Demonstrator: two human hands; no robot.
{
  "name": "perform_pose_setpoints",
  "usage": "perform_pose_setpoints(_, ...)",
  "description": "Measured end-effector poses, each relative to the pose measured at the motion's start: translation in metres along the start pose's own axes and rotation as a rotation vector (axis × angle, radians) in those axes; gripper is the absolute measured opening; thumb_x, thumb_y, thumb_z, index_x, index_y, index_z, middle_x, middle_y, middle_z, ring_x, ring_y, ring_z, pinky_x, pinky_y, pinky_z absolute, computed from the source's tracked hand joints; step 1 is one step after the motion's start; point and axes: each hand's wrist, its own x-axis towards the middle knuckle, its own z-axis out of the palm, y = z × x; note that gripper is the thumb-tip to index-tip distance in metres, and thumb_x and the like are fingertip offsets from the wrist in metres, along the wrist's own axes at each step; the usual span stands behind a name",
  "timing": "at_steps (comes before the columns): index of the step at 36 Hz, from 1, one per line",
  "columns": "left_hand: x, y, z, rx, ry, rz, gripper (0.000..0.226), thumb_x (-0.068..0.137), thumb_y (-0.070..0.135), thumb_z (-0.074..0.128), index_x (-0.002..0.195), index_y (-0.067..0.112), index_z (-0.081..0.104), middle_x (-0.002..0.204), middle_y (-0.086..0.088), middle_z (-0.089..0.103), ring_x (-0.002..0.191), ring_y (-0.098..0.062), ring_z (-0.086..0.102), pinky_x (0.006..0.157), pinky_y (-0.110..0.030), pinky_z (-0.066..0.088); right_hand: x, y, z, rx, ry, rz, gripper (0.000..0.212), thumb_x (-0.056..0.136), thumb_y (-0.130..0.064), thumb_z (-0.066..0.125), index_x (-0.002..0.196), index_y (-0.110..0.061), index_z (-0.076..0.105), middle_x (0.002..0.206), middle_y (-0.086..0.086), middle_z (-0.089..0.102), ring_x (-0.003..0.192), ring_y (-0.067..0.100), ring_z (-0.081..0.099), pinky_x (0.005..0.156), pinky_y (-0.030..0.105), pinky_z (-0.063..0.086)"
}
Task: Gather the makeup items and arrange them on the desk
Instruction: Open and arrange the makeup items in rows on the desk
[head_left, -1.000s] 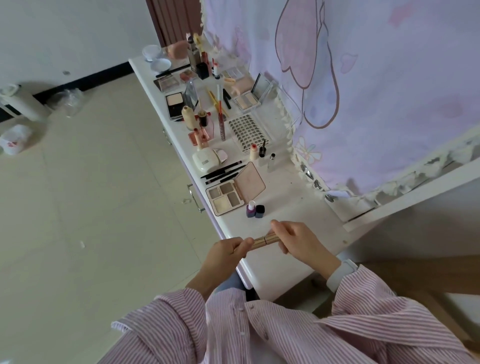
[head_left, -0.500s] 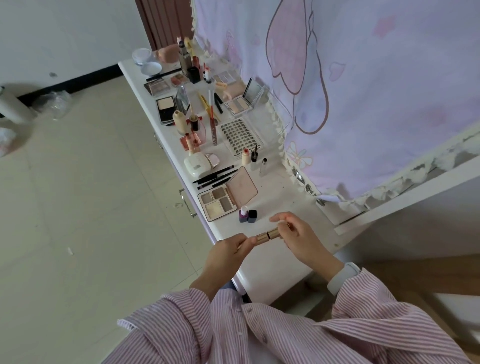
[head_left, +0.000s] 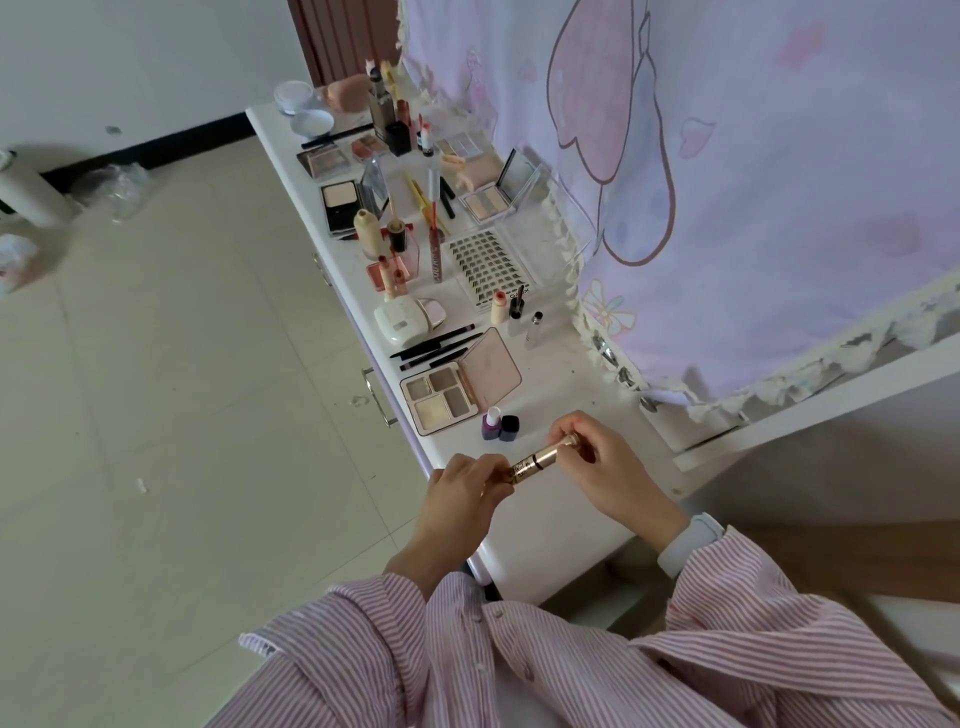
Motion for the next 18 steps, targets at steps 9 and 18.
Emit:
perform_pose_setpoints(9,0.002,-0.002,-0.006,-0.087,0.068,-0.053,0.022,0.094,0.024,0.052,0.114,0.019,0.06,0.094,0.002,0.047,0.087,-0.012,0.043,0.08,-0.027,0.043,0.015,-0.009,0.001,-0.247,-0.023,0.049,0.03,0.09,-0.043,0.049,0.079,-0.015,0.048,0.057,-0.007,0.043,0.054,0.011,0.041,0.058,0.028,0.036)
perform_pose_setpoints(18,0.0,-0.01,-0.002,-0.073,0.172,-0.016,0.017,0.091,0.013,0.056,0.106,0.009,0.062,0.104,-0.003,0.061,0.092,-0.018,0.049,0.08,-0.021,0.034,0.014,-0.012,0.002,-0.177,-0.024,-0.107,0.006,0.087,-0.01,0.055,0.083,-0.013,0.052,0.059,-0.009,0.043,0.051,0.005,0.038,0.052,0.018,0.032)
